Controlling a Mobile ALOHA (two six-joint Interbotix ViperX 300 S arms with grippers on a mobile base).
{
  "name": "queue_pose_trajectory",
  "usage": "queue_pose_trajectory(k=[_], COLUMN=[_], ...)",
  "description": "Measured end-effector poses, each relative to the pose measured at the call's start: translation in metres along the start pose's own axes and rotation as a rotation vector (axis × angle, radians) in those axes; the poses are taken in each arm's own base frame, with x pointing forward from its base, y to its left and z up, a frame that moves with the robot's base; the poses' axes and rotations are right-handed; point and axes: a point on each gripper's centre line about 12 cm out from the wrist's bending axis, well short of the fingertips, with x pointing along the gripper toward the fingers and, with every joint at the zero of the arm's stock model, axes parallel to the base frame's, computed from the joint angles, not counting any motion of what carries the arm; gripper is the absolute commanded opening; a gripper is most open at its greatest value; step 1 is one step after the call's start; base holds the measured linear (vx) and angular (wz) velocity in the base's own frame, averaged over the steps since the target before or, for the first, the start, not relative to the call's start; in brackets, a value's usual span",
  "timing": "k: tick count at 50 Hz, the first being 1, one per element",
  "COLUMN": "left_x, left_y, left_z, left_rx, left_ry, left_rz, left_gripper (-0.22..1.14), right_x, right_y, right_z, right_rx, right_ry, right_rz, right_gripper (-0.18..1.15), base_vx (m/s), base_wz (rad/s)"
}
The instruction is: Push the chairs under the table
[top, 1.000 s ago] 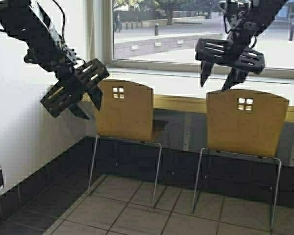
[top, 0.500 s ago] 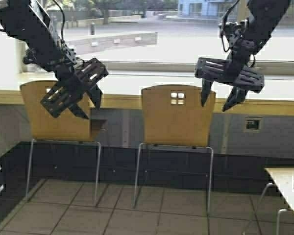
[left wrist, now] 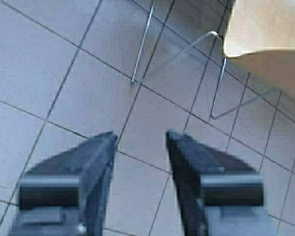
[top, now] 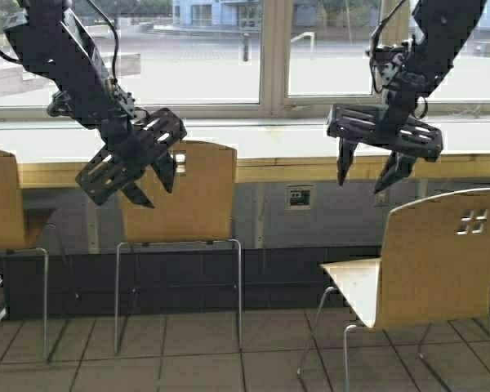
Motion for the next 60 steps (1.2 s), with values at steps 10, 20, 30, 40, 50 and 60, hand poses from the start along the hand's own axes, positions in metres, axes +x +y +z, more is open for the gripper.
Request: queue_pose_trajectory(k=[10,20,30,40,50,60], left_x=[0.002,0.003,0.005,0.007,0.006,0.005], left_y=[0.000,0.001,0.002,0.005,0.010,0.011], left_z=[-0.001,-0.001,-0.005,-0.005,-0.011,-0.019], left_rx=[0.000,-0.001,0.008,0.002,0.002,-0.186], left_ry=[0.004,0.004,0.013,0.016,0.037,0.070], left_rz=[0.002,0.004,0.010,0.022,0.037,0.080], left_gripper=[0.74,0.74,0.74,0.74,0.74,0.74], right_x=[0.004,0.011,0.025,0.036,0.044,0.044], right_y=[-0.001,-0.004,-0.012,-0.021,-0.026,-0.033], right_z=[-0.004,-0.011,-0.031,-0.040,-0.044,-0.038], right_rx=[-0.002,0.026,0.112,0.232,0.370,0.664], right_ry=[0.015,0.039,0.089,0.083,0.054,-0.027], right_rz=[-0.004,-0.013,-0.037,-0.067,-0.093,-0.133], right_gripper=[0.88,0.88,0.88,0.88,0.88,0.88], base_vx=[0.01,0.03,0.05,0.09,0.12,0.18], base_wz=[-0.32,-0.31,-0.30,-0.29,-0.19,-0.08])
